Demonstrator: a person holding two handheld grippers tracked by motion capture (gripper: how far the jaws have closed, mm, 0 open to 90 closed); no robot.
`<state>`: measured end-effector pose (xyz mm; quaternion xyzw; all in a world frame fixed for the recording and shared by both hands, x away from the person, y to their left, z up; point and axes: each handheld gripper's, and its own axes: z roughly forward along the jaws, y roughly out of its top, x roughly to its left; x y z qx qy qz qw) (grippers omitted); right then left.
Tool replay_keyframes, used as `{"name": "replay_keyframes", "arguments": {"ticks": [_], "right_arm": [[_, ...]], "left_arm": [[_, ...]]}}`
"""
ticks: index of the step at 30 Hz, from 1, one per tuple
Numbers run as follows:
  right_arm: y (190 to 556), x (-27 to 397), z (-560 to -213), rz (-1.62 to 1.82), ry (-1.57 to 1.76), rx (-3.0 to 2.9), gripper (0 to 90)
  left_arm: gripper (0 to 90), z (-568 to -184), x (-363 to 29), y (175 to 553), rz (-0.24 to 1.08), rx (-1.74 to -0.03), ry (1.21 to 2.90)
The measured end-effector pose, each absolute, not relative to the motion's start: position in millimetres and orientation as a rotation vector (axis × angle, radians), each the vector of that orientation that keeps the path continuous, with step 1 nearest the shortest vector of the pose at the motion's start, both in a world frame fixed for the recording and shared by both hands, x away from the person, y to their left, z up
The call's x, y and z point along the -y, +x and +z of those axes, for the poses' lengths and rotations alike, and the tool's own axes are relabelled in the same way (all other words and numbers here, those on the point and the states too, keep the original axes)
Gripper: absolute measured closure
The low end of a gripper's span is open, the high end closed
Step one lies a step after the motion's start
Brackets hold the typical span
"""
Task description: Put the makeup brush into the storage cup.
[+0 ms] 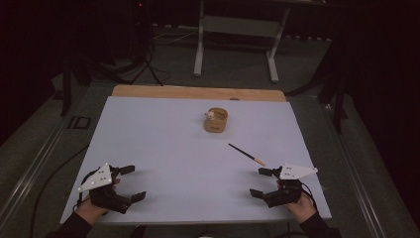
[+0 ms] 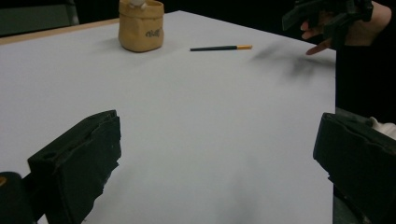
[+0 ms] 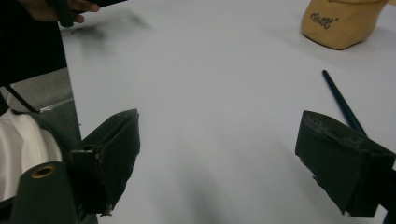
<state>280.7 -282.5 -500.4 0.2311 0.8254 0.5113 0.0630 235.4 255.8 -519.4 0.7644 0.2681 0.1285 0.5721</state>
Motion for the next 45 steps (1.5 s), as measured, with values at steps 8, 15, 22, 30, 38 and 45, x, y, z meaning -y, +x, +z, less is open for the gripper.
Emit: {"name": "replay_keyframes", "arguments": {"ticks": [8, 15, 22, 30, 38, 45], "right_arm": [[280, 279, -501, 1.539, 0.667, -2.518, 13.8], [280, 280, -501, 1.544, 0.674, -2.517, 13.8], [280, 279, -499, 1.532, 0.668, -2.503, 13.7], [284, 281, -494, 1.459, 0.694, -2.469, 13.3], [300, 291, -491, 1.382, 0.804, -2.459, 13.9], [312, 305, -483, 1.297, 0.881, -2.469, 15.4]], "left_arm": [[1.4, -516, -260, 236, 0.325, -0.644, 1.764], [1.4, -514, -259, 235, 0.323, -0.638, 1.765], [1.4, -512, -258, 233, 0.327, -0.630, 1.761], [1.4, -508, -259, 232, 0.337, -0.630, 1.749], [1.4, -507, -260, 232, 0.342, -0.631, 1.739], [1.4, -506, -260, 231, 0.345, -0.635, 1.743]]}}
